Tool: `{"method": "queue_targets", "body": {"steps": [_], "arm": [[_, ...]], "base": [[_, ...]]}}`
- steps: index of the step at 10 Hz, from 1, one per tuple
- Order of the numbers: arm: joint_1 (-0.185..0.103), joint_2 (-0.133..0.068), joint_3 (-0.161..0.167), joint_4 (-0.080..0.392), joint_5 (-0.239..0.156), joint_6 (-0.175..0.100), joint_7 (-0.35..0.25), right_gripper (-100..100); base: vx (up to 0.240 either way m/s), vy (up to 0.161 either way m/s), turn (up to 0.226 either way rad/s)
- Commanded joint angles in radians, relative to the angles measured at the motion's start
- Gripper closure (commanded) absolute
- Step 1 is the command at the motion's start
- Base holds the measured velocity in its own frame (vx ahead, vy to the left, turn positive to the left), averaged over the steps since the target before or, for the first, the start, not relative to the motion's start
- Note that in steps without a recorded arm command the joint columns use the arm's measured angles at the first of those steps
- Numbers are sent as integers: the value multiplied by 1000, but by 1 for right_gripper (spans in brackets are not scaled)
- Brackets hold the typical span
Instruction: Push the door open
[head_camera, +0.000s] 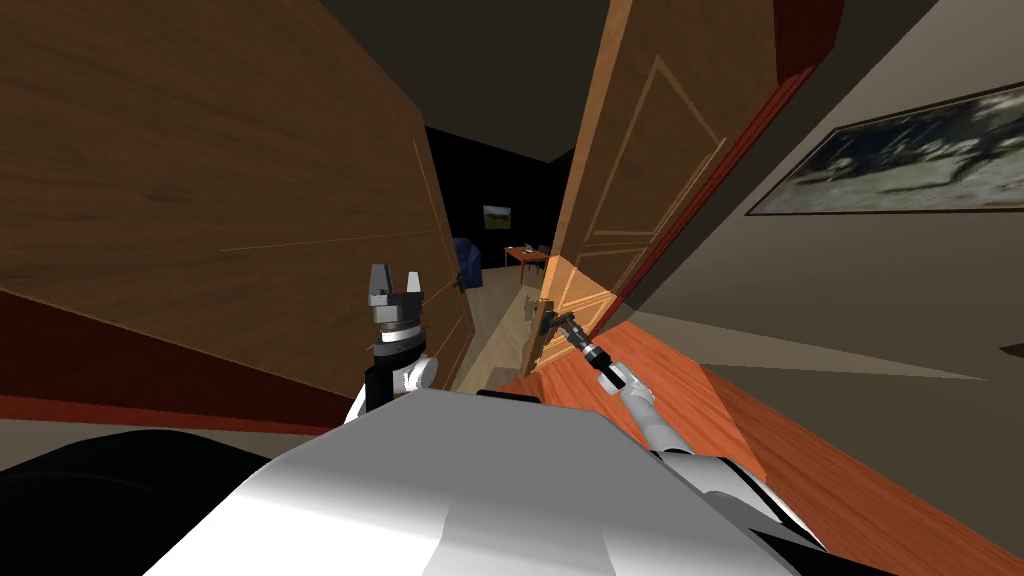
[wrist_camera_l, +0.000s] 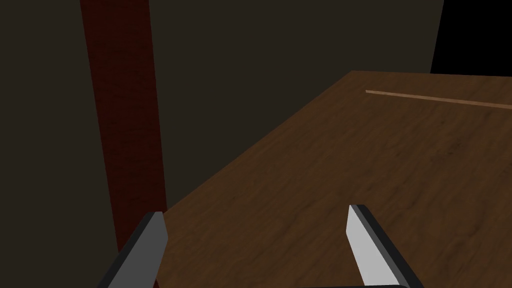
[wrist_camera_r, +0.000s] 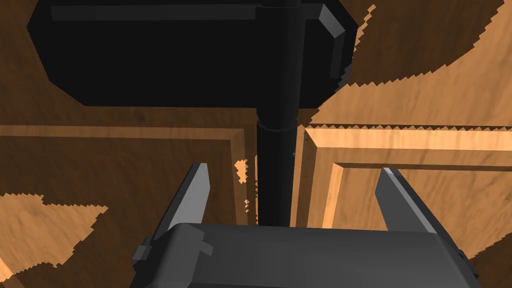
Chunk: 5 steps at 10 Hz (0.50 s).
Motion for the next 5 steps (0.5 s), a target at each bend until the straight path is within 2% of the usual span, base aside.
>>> {"method": "queue_targets", "body": {"steps": [1,2,3,5], "arm": [[-8,5,1,2,-5,19,6,-100],[-7,3,1,5,-3,9,4,-100],[-7,3,1,5,-3,9,4,100],[-7,3,1,5,-3,9,4,100]], "base": [[197,79,79],[85,32,15],[-8,-2,-12],[-21,-12,20]]}}
